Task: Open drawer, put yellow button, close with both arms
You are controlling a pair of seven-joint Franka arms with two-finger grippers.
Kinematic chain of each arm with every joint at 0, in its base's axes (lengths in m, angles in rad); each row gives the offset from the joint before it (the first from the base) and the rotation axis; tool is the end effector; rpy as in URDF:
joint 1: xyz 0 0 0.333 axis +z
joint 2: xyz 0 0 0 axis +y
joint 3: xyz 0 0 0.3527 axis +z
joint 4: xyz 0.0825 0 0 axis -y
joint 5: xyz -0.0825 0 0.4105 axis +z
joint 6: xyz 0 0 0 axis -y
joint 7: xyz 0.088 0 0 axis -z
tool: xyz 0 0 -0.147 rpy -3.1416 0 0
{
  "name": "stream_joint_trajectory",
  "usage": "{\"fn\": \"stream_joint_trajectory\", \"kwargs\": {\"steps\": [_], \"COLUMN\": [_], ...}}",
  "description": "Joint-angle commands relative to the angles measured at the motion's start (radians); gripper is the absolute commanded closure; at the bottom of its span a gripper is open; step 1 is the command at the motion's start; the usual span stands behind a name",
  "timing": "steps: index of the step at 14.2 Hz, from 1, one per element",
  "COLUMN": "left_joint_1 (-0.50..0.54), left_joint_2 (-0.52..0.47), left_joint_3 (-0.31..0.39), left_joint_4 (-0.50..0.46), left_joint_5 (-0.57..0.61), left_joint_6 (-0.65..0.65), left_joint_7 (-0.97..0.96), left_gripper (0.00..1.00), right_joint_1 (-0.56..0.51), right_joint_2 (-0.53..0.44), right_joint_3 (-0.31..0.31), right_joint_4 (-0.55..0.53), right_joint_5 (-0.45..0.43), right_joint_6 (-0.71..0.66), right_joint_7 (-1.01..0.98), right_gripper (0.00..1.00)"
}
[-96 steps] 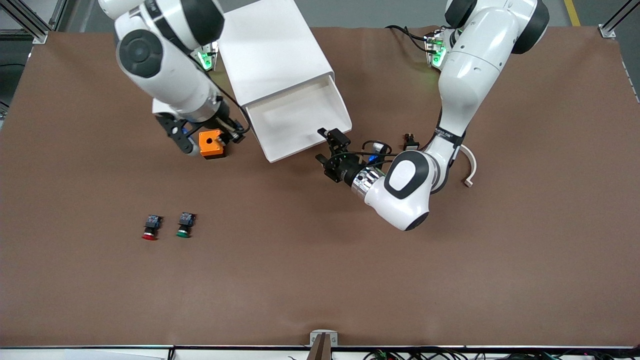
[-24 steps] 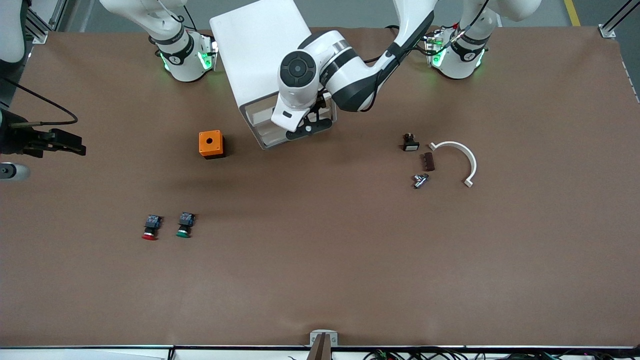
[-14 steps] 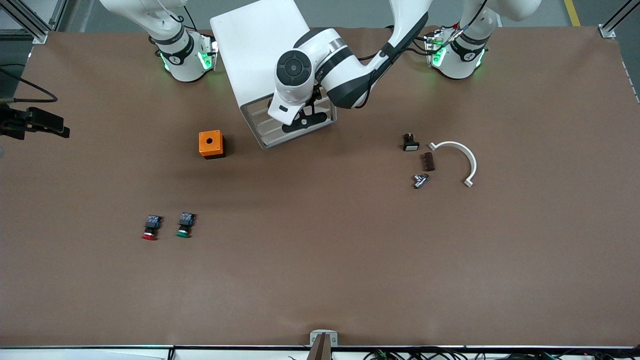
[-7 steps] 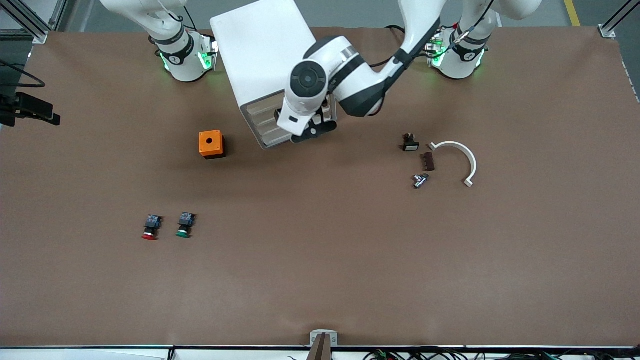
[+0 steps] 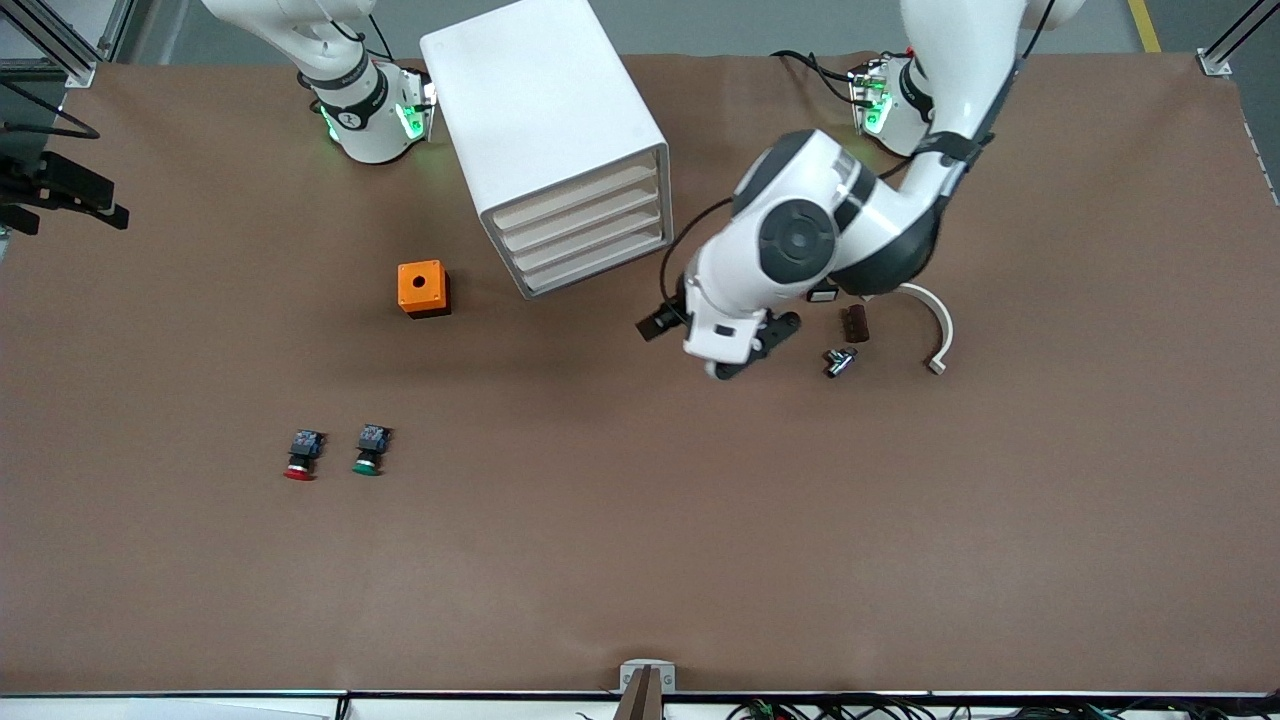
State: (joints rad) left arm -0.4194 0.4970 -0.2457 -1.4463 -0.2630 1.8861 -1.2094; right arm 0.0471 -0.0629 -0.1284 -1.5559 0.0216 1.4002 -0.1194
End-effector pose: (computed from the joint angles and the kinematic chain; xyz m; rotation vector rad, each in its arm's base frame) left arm 0.5765 -0.4536 0.3952 2.7667 0.9456 -0.4735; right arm 0.5355 -0.0426 0.6496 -3.0991 -0.0642 0.1394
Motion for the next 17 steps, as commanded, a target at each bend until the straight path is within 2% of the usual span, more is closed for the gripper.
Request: {"fn": "stream_joint_trajectory", "kwargs": {"steps": [1, 7, 9, 11, 14, 16, 17], "left_joint_1": [0.062, 0.234, 0.286, 0.341, 0.465, 0.54, 0.557], "left_joint_2": [-0.021, -0.024, -0.052, -0.099, -0.184, -0.237, -0.277], "left_joint_3": [-0.01, -0.014, -0.014, -0.009, -0.004, -0.004, -0.003], "left_joint_4": [-0.019, 0.007, 0.021, 0.017, 0.012, -0.006, -0.04], "left_joint_5": [0.007, 0.004, 0.01, 0.017, 0.082, 0.088, 0.105], "left_joint_6": [-0.001, -0.002, -0.004, -0.051, -0.29, -0.364, -0.364], "left_joint_7": [0.004, 0.011, 0.089, 0.237, 0.671, 0.883, 0.93], "left_gripper": [0.0, 0.0, 0.0, 0.0, 0.0, 0.0, 0.0], "right_joint_1": [0.003, -0.004, -0.006, -0.012, -0.027, -0.024, -0.023], "right_joint_2": [-0.092, -0.097, -0.101, -0.106, -0.123, -0.13, -0.133], "right_joint_3": [0.012, 0.013, 0.013, 0.01, 0.007, 0.009, 0.01], "right_joint_4": [-0.106, -0.082, -0.081, -0.081, -0.087, -0.092, -0.096], "right_joint_5": [-0.005, -0.002, -0.006, -0.017, -0.02, -0.019, -0.019], "right_joint_6": [0.054, 0.052, 0.054, 0.052, 0.046, 0.043, 0.043], "right_joint_7": [-0.006, -0.005, -0.005, -0.006, 0.001, 0.05, 0.05], "right_gripper": [0.0, 0.0, 0.0, 0.0, 0.0, 0.0, 0.0]}}
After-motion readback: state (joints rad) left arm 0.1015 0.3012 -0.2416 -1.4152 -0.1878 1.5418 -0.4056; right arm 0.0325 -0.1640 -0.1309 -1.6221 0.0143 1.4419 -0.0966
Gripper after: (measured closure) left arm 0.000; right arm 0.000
